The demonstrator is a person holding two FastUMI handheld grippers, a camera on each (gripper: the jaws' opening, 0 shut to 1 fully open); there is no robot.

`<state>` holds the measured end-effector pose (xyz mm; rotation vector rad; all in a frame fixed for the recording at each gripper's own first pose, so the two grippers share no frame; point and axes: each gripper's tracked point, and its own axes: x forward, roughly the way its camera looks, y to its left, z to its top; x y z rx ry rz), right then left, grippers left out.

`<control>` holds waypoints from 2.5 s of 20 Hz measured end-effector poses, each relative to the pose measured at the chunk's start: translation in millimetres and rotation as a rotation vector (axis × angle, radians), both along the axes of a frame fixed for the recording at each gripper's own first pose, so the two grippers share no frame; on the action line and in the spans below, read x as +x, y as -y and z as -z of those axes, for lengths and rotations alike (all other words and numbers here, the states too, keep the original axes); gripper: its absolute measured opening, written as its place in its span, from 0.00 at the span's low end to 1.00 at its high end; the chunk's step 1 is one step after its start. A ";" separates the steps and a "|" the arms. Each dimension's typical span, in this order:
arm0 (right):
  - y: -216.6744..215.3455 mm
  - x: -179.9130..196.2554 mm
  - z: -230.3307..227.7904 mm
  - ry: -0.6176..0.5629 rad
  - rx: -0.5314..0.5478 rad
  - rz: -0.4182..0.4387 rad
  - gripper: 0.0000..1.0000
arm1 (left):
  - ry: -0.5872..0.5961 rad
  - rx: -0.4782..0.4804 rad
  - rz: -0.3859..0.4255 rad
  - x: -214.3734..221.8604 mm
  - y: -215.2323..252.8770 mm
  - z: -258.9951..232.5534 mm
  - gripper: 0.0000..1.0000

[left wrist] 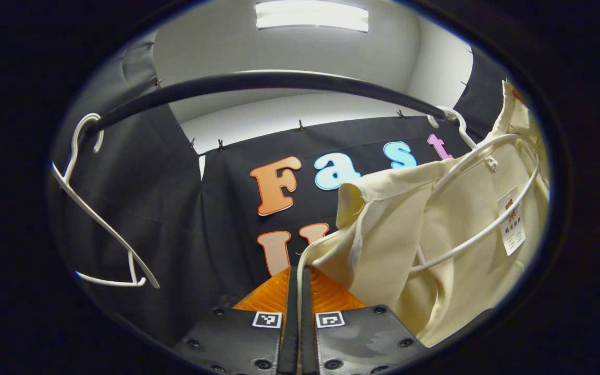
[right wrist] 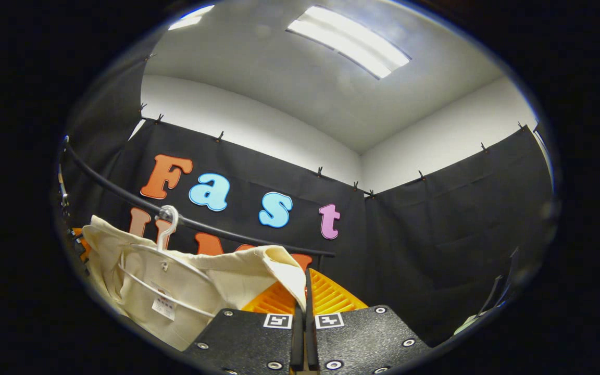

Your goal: Grasp the clothes on the hanger with both hands and then place them into the laundry hamper below.

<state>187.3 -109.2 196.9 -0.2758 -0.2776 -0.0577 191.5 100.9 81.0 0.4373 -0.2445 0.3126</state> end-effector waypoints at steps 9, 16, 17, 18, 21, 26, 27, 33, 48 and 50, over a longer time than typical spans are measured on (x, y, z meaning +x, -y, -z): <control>40.2 79.1 85.9 -0.164 0.011 0.025 0.02 | -0.041 -0.020 0.015 15.0 -0.7 16.0 0.09; 26.4 51.0 172.0 -0.278 0.079 -0.023 0.01 | -0.110 -0.030 -0.056 37.1 -37.0 46.5 0.10; 19.9 44.1 174.7 -0.273 0.091 -0.039 0.01 | -0.108 -0.038 -0.063 32.8 -40.8 48.2 0.10; 14.7 38.9 176.8 -0.273 0.088 -0.048 0.01 | -0.108 -0.037 -0.072 27.3 -44.5 47.5 0.09; 1.3 18.8 182.7 -0.289 0.072 -0.068 0.01 | -0.117 0.001 -0.095 10.8 -53.9 48.6 0.09; -24.5 -14.5 193.8 -0.314 0.053 -0.106 0.01 | -0.154 0.007 -0.118 -22.6 -68.6 69.1 0.10; -28.6 -18.6 196.6 -0.322 0.048 -0.110 0.01 | -0.156 0.010 -0.117 -28.5 -69.0 72.7 0.10; -50.1 -42.8 202.8 -0.355 0.093 -0.158 0.01 | -0.183 0.022 -0.078 -68.3 -59.0 80.7 0.10; -132.6 -85.9 252.2 -0.508 0.205 -0.288 0.02 | -0.382 -0.208 0.196 -131.0 40.3 152.2 0.10; -145.6 -92.2 268.4 -0.544 0.203 -0.306 0.02 | -0.431 -0.252 0.246 -139.0 57.6 170.4 0.10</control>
